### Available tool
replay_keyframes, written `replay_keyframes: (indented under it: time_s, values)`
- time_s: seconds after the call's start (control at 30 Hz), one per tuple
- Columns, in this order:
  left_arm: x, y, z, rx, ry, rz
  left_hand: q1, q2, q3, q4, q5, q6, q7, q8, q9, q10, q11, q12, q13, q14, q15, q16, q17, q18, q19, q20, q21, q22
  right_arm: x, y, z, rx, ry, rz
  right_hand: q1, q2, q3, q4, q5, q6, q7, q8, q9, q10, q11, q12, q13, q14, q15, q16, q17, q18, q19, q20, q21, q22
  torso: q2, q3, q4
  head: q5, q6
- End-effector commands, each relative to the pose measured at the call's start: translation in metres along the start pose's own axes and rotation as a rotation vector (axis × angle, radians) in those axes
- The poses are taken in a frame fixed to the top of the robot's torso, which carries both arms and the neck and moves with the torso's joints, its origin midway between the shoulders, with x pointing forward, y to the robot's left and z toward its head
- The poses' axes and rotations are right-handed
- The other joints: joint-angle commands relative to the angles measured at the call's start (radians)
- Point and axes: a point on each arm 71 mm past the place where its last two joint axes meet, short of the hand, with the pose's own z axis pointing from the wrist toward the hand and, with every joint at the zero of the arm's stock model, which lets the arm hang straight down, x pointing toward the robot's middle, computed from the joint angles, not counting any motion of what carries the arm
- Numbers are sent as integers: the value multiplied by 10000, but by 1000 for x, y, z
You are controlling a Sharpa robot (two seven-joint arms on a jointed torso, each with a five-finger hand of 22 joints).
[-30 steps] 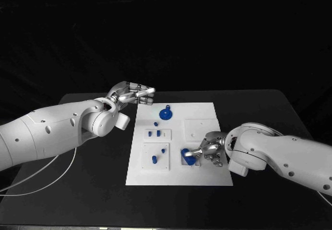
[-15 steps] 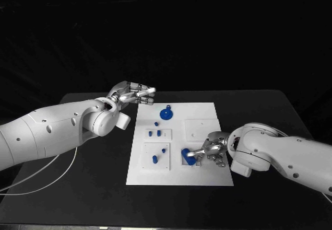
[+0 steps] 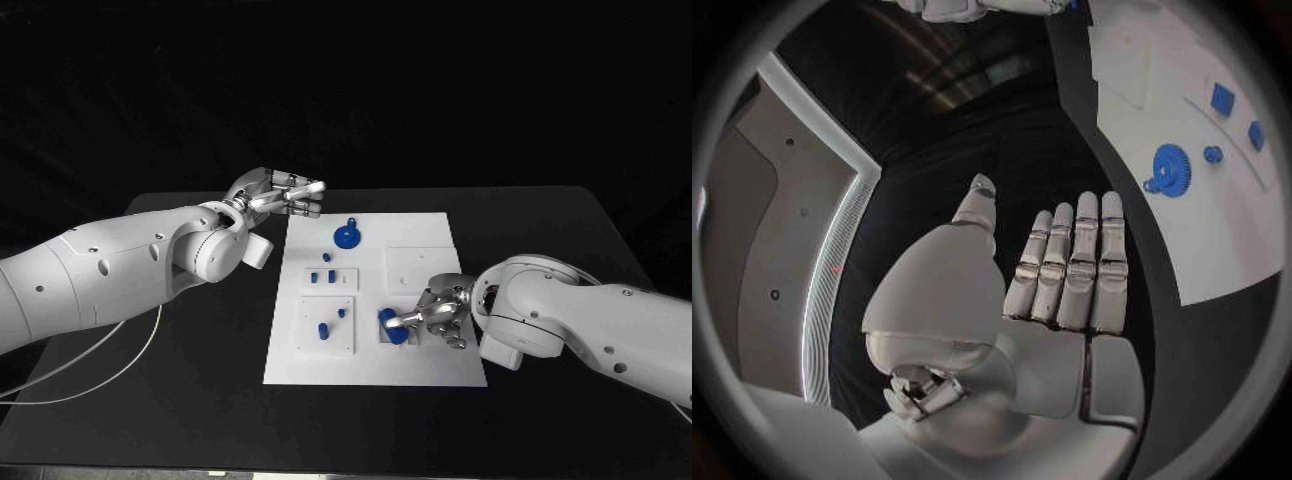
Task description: Assemble the parts on the task board
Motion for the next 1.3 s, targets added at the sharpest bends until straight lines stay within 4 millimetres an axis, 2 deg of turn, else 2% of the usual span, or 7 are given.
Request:
replay_keyframes:
  time_s: [0.03, 0.4, 0.53, 0.63, 0.77, 1.03, 1.3]
  values:
    - [2, -1, 1, 57, 143, -91, -14, -61, 1, 34, -24, -43, 43, 21, 5, -37, 6, -24, 8, -60, -21, -15, 1, 4, -40, 46, -61, -16, 2, 3, -1, -174, 85, -127, 29, 132, 76, -51, -6, 97, -13, 67, 23, 27, 28, 1, 3, 14, -54, -37, 5, -49, 507, -39, 36, 5, 0, -8, -6, -1, -23]
    - [1, 0, 1, -11, 95, -60, -5, -64, 29, 61, -24, -35, 51, 22, 5, -37, 6, -25, 7, -56, -21, -13, 2, 7, -38, 46, -61, -14, 5, 11, -2, -517, 143, -177, 141, 340, 294, -369, 124, 248, -53, 58, 147, 56, 8, 29, -65, 11, -55, -2, -44, -34, 509, -21, 112, 13, -1, -8, 1, 4, -56]
    - [1, 0, 1, -22, 89, -56, 14, -40, 24, 35, -23, -30, 58, 21, 5, -34, 7, -25, 7, -51, -22, -14, 2, 8, -34, 44, -59, -12, 4, 11, -3, -470, -32, -466, 590, 354, 845, -834, 88, 309, -55, 59, 166, 65, 2, 44, -100, 4, -68, 19, -67, -51, 510, -34, 151, 13, -2, -13, -6, 4, -54]
    - [1, 0, 1, -29, 92, -56, 14, -40, 24, 35, -23, -30, 58, 21, 5, -34, 7, -25, 7, -51, -22, -14, 2, 8, -34, 44, -59, -12, 2, 10, -3, -429, -227, -802, 628, -262, 2244, -1163, 15, 459, -95, 47, 115, 73, -30, 54, -111, 1, -90, 39, -64, -82, 512, -66, 193, 20, -4, -15, -5, 6, -58]
    - [1, 0, 1, -43, 86, -52, 14, -40, 24, 35, -23, -30, 58, 21, 5, -34, 7, -25, 7, -51, -22, -14, 2, 8, -34, 44, -59, -12, 1, 10, -3, -392, -424, -1268, 916, -564, 2881, -1513, 96, 566, -126, 55, 125, 86, -54, 74, -105, 5, -103, 46, -66, -104, 510, -69, 229, 35, -3, -8, -3, 2, -58]
    - [1, 0, 1, -56, 90, -43, 31, -29, 13, 2, -23, -24, 62, 22, 5, -33, 7, -24, 8, -47, -23, -13, 3, 8, -33, 45, -58, -12, 1, 11, -3, -399, -573, -1661, 1281, -653, 3478, -2051, 437, 773, -215, 51, 119, 115, -108, 97, -93, 5, -124, 48, -74, -151, 510, -94, 281, 64, -3, -7, -6, -1, -57]
    - [1, 0, 1, -62, 137, -57, 8, -20, -4, 2, -23, -16, 62, 21, 5, -30, 4, -24, 7, -50, -23, -15, 2, 7, -36, 45, -59, -12, 1, 13, -2, -401, -701, -1622, 987, -778, 3541, -1716, 428, 952, -286, 55, 218, 259, -149, 171, -30, 13, -141, 97, -40, -192, 523, -115, 399, 110, -1, -12, -6, -8, -55]
